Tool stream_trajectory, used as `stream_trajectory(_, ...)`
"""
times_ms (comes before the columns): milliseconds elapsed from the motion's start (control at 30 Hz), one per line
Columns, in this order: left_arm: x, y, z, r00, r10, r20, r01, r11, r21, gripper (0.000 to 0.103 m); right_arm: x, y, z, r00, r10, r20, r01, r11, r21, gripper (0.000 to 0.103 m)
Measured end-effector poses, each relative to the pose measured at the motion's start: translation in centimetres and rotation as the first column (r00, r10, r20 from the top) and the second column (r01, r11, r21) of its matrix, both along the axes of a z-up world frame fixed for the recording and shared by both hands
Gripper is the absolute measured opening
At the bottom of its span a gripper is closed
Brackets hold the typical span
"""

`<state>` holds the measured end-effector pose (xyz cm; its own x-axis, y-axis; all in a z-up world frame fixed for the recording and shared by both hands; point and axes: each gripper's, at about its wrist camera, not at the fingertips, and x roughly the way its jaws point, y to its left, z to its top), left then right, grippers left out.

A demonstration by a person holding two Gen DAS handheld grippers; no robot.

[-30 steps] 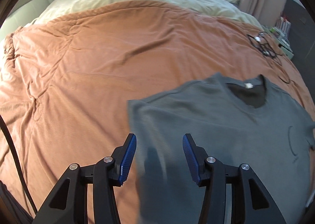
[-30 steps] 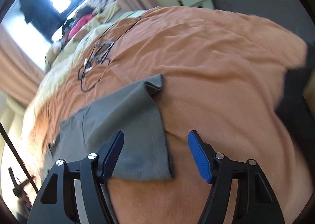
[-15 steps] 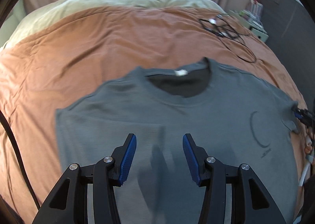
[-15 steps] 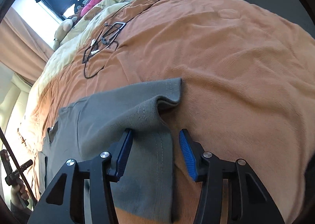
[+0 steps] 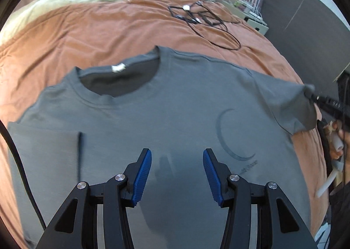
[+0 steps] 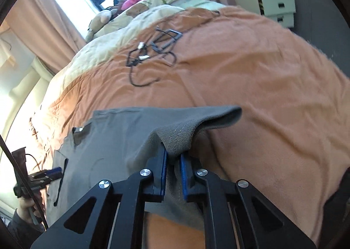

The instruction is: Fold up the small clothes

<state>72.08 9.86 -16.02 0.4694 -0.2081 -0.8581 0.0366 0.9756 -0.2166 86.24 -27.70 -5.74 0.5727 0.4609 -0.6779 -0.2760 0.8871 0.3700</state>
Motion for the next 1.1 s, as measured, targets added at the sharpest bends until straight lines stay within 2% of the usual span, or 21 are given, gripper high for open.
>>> stream_trajectory(167, -0.1, -0.5, -0.6, 1.000, 0.019, 0.002, -0.018, 0.998, -0.058, 0.051, -1.3, 3.7, 2.5, 0.999, 0.048, 0.016, -0.046, 0.994, -0.100, 0.008)
stream_trajectory(333, -0.6, -0.7, -0.6, 1.000, 0.010, 0.007, -0.009, 0.997, -0.077, 0.051, -1.9, 9.0, 4.3, 0.994, 0.103, 0.031, -0.094, 0.972, -0.217, 0.008)
stream_trajectory(500, -1.3, -0.1, -0.2, 1.000, 0.012, 0.019, -0.010, 0.996, -0.089, 0.051, -3.2, 14.4, 4.5, 0.985, 0.171, 0.036, -0.151, 0.936, -0.319, 0.008)
stream_trajectory(600, -1.8, 0.7, 0.0, 1.000, 0.022, 0.021, -0.020, 0.996, -0.091, 0.051, -3.9, 17.1, 3.7, 0.978, 0.208, 0.012, -0.193, 0.925, -0.328, 0.009)
stream_trajectory(667, -2.2, 1.4, 0.1, 0.999, 0.032, 0.020, -0.030, 0.995, -0.092, 0.051, -4.4, 18.2, 2.9, 0.975, 0.222, -0.011, -0.214, 0.925, -0.314, 0.009)
stream_trajectory(767, -2.7, 2.2, 0.3, 0.999, 0.047, 0.018, -0.045, 0.994, -0.096, 0.051, -4.9, 18.7, 1.3, 0.967, 0.242, -0.078, -0.253, 0.947, -0.197, 0.017)
stream_trajectory(800, -2.8, 2.3, 0.3, 0.999, 0.051, 0.017, -0.049, 0.994, -0.096, 0.051, -5.0, 18.3, 0.9, 0.966, 0.240, -0.093, -0.252, 0.954, -0.162, 0.027)
stream_trajectory(833, -2.9, 2.6, 0.4, 0.998, 0.055, 0.017, -0.053, 0.994, -0.097, 0.051, -5.4, 17.6, 0.5, 0.968, 0.234, -0.089, -0.242, 0.965, -0.103, 0.044)
stream_trajectory(900, -3.1, 2.8, 0.8, 0.998, 0.059, 0.017, -0.057, 0.994, -0.097, 0.051, -6.4, 15.9, 0.2, 0.976, 0.206, -0.071, -0.207, 0.978, -0.021, 0.071)
stream_trajectory(1000, -3.3, 2.7, 1.5, 0.998, 0.055, 0.024, -0.053, 0.995, -0.087, 0.051, -8.7, 12.6, -0.6, 0.991, 0.120, -0.055, -0.115, 0.989, 0.097, 0.072)
stream_trajectory(1100, -3.3, 2.0, 2.2, 0.999, 0.042, 0.033, -0.039, 0.996, -0.077, 0.051, -11.1, 9.4, -1.8, 0.999, -0.014, -0.032, 0.019, 0.987, 0.159, 0.072)
